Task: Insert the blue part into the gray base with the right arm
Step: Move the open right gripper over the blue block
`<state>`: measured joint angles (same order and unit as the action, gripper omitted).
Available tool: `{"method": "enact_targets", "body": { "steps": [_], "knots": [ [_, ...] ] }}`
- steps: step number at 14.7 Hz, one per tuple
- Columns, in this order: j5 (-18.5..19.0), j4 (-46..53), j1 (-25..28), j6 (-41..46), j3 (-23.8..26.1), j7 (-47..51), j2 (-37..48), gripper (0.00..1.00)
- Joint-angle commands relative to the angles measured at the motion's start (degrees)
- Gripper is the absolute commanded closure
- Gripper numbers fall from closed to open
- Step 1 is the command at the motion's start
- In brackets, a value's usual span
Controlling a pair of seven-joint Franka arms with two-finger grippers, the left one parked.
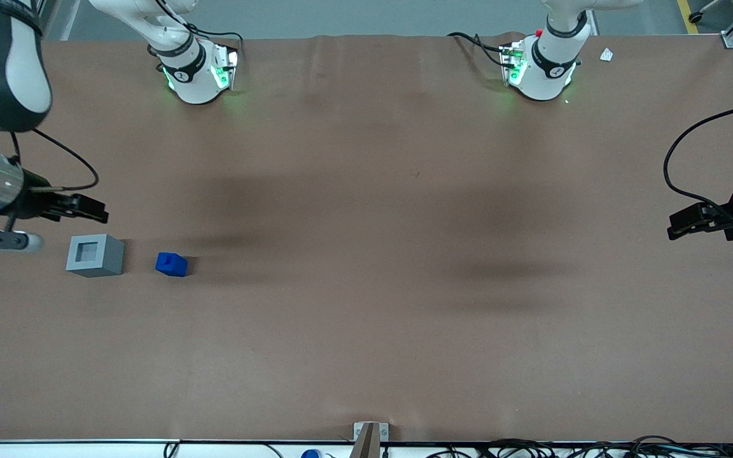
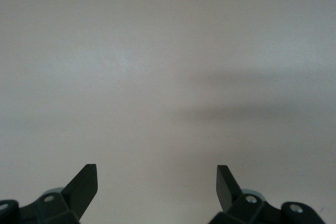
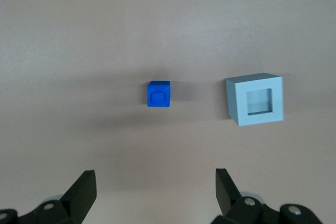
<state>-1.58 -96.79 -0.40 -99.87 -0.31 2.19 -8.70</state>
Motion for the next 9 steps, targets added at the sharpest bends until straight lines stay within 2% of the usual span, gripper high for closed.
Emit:
{"method": "enact_targets", "body": {
  "steps": [1,5,9],
  "knots": [
    [-0.18,-1.21,1.54,-2.69,-0.04,2.03,-2.45,0.00],
    [-0.09,-3.66,1.19,-7.69,-0.13,2.21,-4.40,0.00],
    [-0.09,-11.48,1.54,-20.60,-0.13,2.21,-6.32,0.00]
  ]
}}
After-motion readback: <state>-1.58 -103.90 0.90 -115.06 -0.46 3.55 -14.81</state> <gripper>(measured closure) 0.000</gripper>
